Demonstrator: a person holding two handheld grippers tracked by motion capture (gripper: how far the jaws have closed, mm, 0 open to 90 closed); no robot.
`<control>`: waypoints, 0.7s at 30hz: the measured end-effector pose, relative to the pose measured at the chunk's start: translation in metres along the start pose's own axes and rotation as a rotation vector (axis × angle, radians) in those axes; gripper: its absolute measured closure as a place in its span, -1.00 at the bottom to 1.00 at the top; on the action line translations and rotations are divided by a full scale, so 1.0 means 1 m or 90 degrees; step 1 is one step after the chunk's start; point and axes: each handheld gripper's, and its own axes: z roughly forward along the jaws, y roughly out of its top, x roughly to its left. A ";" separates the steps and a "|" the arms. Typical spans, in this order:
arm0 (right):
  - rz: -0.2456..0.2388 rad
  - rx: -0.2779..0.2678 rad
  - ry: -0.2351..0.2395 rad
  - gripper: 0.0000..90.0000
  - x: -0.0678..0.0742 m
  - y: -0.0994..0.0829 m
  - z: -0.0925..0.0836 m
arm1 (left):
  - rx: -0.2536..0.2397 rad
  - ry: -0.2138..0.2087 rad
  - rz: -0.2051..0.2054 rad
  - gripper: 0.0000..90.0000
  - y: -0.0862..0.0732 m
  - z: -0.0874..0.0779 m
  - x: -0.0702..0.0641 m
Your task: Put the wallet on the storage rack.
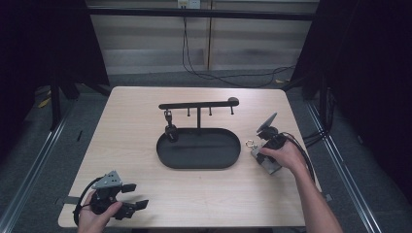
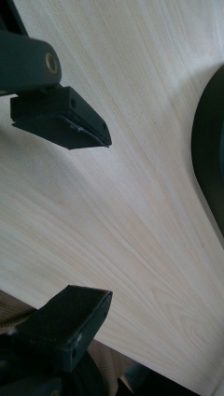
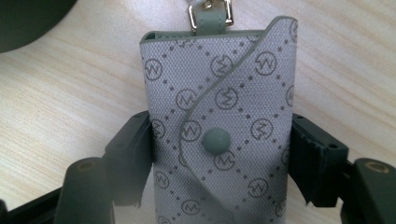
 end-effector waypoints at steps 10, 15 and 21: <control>0.007 0.002 0.008 -0.27 0.002 0.001 -0.006 | -0.001 -0.001 -0.006 -0.52 -0.001 -0.001 0.000; 0.012 -0.004 0.016 -0.27 0.003 0.001 -0.012 | -0.006 0.001 -0.009 -0.55 -0.001 -0.002 0.001; 0.025 -0.012 0.012 -0.27 0.000 -0.003 -0.019 | -0.001 0.000 -0.008 -0.55 0.000 -0.001 0.002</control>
